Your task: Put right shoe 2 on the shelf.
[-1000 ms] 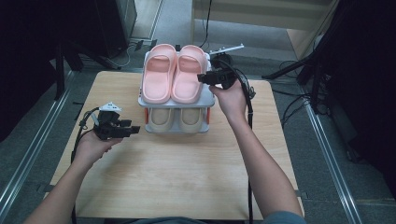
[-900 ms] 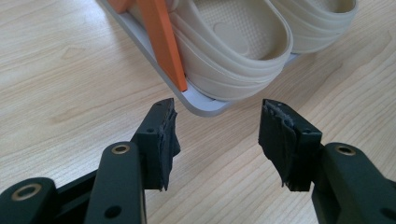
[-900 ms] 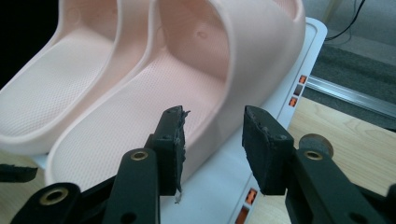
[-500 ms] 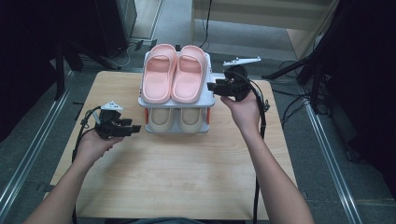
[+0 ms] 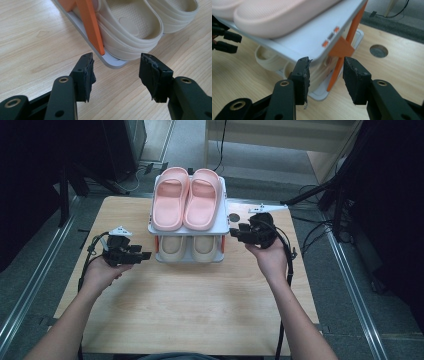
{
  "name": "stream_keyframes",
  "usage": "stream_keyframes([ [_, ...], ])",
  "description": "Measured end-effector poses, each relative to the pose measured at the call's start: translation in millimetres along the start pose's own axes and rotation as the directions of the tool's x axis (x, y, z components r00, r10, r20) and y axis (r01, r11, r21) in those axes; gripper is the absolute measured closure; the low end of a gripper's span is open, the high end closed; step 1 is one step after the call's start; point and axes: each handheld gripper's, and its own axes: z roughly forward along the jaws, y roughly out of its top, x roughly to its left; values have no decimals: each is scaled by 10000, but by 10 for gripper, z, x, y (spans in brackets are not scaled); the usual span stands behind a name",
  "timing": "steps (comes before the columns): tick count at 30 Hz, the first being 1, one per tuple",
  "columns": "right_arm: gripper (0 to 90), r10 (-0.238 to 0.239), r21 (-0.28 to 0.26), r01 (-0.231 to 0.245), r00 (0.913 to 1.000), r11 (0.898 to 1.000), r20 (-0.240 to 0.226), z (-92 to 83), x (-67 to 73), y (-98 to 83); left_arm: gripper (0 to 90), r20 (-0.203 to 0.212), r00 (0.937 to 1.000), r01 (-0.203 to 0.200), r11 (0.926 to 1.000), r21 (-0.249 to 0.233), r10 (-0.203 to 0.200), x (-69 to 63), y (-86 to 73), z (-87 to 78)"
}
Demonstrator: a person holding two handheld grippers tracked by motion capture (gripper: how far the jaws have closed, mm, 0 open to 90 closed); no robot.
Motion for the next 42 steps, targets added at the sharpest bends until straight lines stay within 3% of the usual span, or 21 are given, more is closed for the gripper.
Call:
stream_keyframes([
  [7,576,381,156,-382,9993,9991,63,24,-94,-302,452,-32,10000,46,10000,17,-46,14,11,19],
  [18,553,406,141,-407,9991,9991,74,84,-187,-661,451,-36,10000,65,10000,30,-65,41,17,53],
  [23,549,108,75,-110,9998,9999,166,120,-180,-798,449,-75,10000,9,10000,-2,-9,45,16,69],
  [42,534,409,582,-410,9992,9975,37,251,-236,-967,441,-134,9999,-50,10000,62,51,36,4,112],
])
